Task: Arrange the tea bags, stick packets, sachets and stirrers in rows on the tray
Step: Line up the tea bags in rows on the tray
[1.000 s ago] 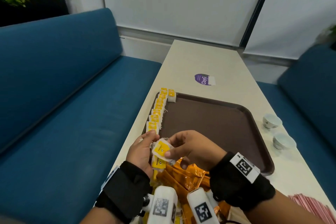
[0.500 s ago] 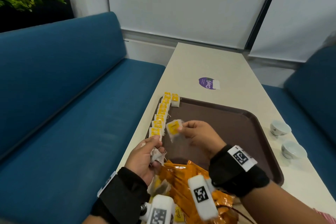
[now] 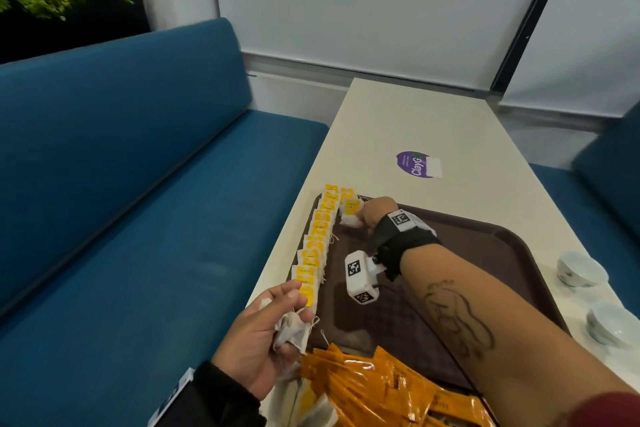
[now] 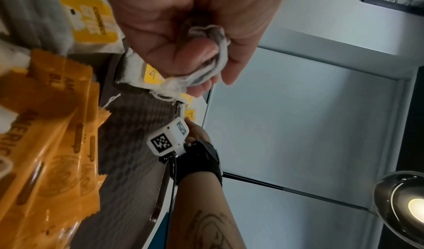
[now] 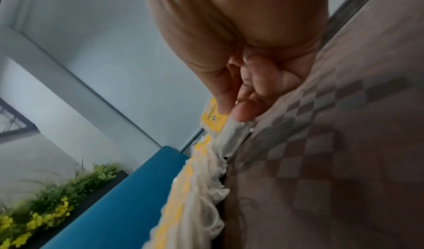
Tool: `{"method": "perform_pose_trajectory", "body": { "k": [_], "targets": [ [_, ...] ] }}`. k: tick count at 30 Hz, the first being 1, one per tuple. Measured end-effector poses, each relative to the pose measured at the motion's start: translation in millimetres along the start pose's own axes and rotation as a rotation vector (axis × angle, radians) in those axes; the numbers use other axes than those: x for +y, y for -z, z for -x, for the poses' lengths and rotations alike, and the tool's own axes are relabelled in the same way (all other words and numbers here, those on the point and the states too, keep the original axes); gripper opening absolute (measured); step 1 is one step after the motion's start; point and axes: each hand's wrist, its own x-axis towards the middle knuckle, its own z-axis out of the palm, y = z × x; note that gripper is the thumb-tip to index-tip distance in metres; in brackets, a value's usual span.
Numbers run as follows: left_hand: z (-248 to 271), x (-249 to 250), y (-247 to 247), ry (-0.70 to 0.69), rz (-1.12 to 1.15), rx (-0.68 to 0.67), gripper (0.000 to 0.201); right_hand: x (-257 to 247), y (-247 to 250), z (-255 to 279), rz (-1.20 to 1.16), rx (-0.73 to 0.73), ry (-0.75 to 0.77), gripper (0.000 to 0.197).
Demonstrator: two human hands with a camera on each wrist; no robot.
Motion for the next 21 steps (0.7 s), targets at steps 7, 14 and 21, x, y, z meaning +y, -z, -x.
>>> {"method": "perform_pose_trajectory", "body": {
  "k": [7, 14, 21],
  "targets": [
    [2.2, 2.3, 1.4, 0.01, 0.009, 0.003, 0.04, -4.5, -7.9, -25.4, 0.108, 0.036, 0.011, 0.043],
    [1.5, 1.9, 2.4, 0.009, 0.026, -0.003, 0.024, 0.8, 9.9, -14.3, -0.227, 0.042, 0.068, 0.037],
    [9.2, 1.1, -13.9, 0.008, 0.114, -0.024, 0.015, 9.1, 22.5, 108.7, -0.546, -0.364, 0.39, 0.011]
  ]
}}
